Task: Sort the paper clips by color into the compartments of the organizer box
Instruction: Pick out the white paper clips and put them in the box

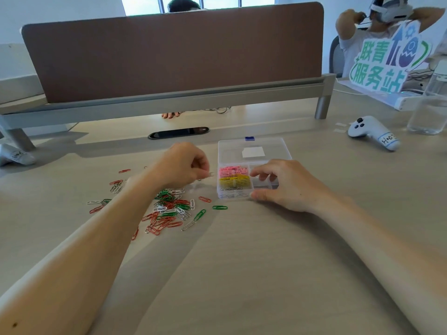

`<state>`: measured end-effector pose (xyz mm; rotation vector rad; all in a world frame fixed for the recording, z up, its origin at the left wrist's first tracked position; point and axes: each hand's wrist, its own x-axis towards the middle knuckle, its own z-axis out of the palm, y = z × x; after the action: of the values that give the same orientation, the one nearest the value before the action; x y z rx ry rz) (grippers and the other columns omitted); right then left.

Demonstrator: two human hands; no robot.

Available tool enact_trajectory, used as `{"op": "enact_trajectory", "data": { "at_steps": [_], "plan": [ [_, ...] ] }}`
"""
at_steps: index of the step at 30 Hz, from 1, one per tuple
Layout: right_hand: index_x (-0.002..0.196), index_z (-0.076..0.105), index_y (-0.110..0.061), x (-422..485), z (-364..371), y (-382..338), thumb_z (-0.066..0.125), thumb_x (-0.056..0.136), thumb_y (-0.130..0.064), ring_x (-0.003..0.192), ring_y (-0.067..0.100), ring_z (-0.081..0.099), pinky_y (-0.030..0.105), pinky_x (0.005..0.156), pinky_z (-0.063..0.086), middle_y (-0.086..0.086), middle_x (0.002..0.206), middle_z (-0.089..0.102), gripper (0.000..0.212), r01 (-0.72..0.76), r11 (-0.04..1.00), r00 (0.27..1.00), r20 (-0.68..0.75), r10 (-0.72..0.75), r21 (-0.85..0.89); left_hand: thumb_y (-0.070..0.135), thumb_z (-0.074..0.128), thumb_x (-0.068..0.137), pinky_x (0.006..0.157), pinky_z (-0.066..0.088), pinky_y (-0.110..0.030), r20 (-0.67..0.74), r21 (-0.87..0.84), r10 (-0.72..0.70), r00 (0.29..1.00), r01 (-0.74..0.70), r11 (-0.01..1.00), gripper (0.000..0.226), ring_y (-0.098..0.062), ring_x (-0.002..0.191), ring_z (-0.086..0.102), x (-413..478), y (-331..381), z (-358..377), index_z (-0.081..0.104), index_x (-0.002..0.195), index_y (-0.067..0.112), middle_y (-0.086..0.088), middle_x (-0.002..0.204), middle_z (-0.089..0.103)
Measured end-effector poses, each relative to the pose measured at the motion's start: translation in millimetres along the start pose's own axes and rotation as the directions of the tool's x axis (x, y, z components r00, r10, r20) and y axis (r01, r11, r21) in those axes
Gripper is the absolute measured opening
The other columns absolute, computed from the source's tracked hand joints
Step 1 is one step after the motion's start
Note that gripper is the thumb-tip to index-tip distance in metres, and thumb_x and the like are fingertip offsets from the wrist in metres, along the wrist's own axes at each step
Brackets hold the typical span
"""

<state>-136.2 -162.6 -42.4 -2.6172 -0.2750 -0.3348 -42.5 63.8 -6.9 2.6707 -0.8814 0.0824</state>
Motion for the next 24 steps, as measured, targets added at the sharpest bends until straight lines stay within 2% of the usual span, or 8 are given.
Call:
{"op": "enact_trajectory", "data": {
  "at_steps": [2, 4, 9, 12, 15, 18, 21, 24],
  "plan": [
    [0.124, 0.063, -0.026, 1, 1, 0, 0.075, 0.078, -0.045, 0.09, 0.006, 0.055, 0.026, 0.082, 0.047, -0.009, 0.102, 0.058, 0.051, -0.009, 1.0, 1.0, 0.003, 0.009, -0.008, 0.017, 0.075, 0.079, 0.058, 0.043, -0.007, -0.041, -0.119, 0.078, 0.996, -0.082, 0.989, 0.004, -0.001, 0.066, 0.059, 0, 17, 3, 0.071, 0.079, 0.018, 0.009, 0.075, 0.067],
    [0.124, 0.063, -0.026, 1, 1, 0, 0.075, 0.078, -0.047, 0.091, 0.01, 0.056, 0.028, 0.083, 0.049, -0.011, 0.101, 0.057, 0.052, -0.019, 1.0, 1.0, 0.006, 0.019, -0.015, 0.018, 0.078, 0.076, 0.059, 0.043, -0.005, -0.055, -0.173, 0.122, 0.991, -0.13, 0.976, 0.006, 0.001, 0.064, 0.06, -1, 30, 9, 0.073, 0.079, 0.016, 0.01, 0.073, 0.068],
    [0.125, 0.062, -0.027, 1, 2, -1, 0.073, 0.078, -0.048, 0.09, 0.009, 0.055, 0.026, 0.08, 0.047, -0.012, 0.102, 0.056, 0.053, -0.036, 0.999, 0.999, 0.016, 0.036, -0.019, 0.024, 0.076, 0.077, 0.056, 0.041, -0.003, -0.05, -0.168, 0.145, 0.988, -0.151, 0.974, 0.008, 0.011, 0.061, 0.056, 0, 33, 13, 0.075, 0.083, 0.019, 0.014, 0.072, 0.066],
    [0.126, 0.061, -0.027, 2, 3, -2, 0.073, 0.08, -0.047, 0.09, 0.009, 0.054, 0.022, 0.078, 0.043, -0.012, 0.102, 0.055, 0.052, -0.043, 0.999, 0.999, 0.013, 0.043, -0.015, 0.023, 0.074, 0.08, 0.059, 0.042, -0.008, -0.039, -0.108, 0.079, 0.996, -0.083, 0.991, 0.004, 0.006, 0.066, 0.058, 0, 16, -7, 0.073, 0.085, 0.024, 0.014, 0.078, 0.068],
    [0.126, 0.062, -0.026, 3, 6, -3, 0.073, 0.08, -0.045, 0.089, 0.008, 0.053, 0.023, 0.078, 0.042, -0.011, 0.102, 0.056, 0.051, -0.025, 1.0, 1.0, 0.001, 0.025, -0.009, 0.02, 0.075, 0.079, 0.063, 0.042, -0.015, 0.089, 0.048, -0.07, 0.994, 0.066, 0.997, 0.006, 0.002, 0.073, 0.061, -4, -16, -27, 0.073, 0.084, 0.022, 0.011, 0.081, 0.069],
    [0.125, 0.062, -0.025, 7, 12, -7, 0.072, 0.08, -0.046, 0.089, 0.007, 0.051, 0.025, 0.079, 0.043, -0.008, 0.104, 0.059, 0.051, 0.007, 1.0, 1.0, -0.008, -0.007, -0.014, 0.019, 0.076, 0.078, 0.073, 0.045, -0.025, 0.196, 0.1, -0.189, 0.962, 0.173, 0.98, 0.008, -0.003, 0.077, 0.064, -12, -39, -34, 0.074, 0.085, 0.022, 0.009, 0.084, 0.071],
    [0.125, 0.063, -0.026, 10, 17, -11, 0.072, 0.08, -0.047, 0.092, 0.008, 0.052, 0.03, 0.084, 0.047, -0.006, 0.107, 0.062, 0.05, 0.032, 0.999, 0.999, -0.023, -0.032, -0.011, 0.022, 0.077, 0.077, 0.079, 0.042, -0.027, 0.233, 0.125, -0.225, 0.946, 0.2, 0.972, 0.011, -0.005, 0.082, 0.063, -13, -44, -32, 0.074, 0.088, 0.024, 0.012, 0.085, 0.07],
    [0.124, 0.063, -0.026, 11, 19, -12, 0.072, 0.08, -0.047, 0.093, 0.008, 0.052, 0.031, 0.083, 0.046, -0.006, 0.106, 0.062, 0.05, 0.044, 0.999, 0.999, -0.026, -0.045, -0.018, 0.027, 0.077, 0.077, 0.082, 0.047, -0.03, 0.251, 0.138, -0.221, 0.942, 0.191, 0.972, 0.01, -0.007, 0.084, 0.063, -12, -47, -27, 0.073, 0.087, 0.025, 0.013, 0.083, 0.068]
  ]
}}
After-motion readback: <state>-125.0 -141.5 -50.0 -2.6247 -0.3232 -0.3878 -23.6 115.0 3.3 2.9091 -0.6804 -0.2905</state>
